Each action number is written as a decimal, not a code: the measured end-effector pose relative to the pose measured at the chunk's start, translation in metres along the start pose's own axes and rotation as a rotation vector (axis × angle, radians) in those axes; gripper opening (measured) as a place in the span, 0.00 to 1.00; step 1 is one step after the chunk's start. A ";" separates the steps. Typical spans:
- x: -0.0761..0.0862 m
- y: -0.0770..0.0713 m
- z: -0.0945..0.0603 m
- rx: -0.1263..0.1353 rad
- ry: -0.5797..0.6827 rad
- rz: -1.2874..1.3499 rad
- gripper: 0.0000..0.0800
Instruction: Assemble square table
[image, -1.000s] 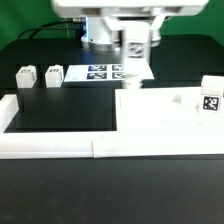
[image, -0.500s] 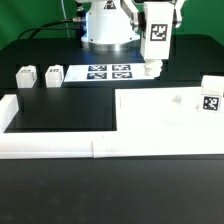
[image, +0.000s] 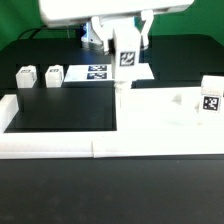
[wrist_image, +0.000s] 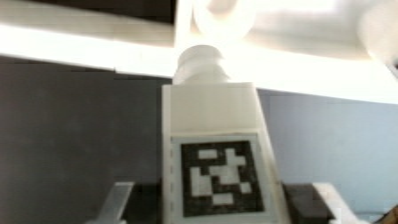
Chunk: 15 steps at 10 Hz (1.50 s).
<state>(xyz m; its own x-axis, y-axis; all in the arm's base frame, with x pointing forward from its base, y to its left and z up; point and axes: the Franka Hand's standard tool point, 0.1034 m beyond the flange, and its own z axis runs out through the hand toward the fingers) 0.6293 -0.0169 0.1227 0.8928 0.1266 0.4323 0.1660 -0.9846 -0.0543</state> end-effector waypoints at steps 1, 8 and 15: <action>-0.007 -0.001 0.009 0.003 -0.008 0.008 0.36; -0.013 -0.016 0.022 -0.006 0.009 0.031 0.36; -0.026 -0.020 0.038 -0.002 -0.008 0.038 0.36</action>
Offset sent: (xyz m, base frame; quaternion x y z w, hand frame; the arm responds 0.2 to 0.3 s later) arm 0.0020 0.0095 -0.0052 0.0023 0.0150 0.0225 0.9996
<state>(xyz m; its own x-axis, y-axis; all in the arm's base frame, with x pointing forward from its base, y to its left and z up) 0.6189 0.0041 0.0788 0.9017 0.0902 0.4228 0.1311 -0.9890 -0.0686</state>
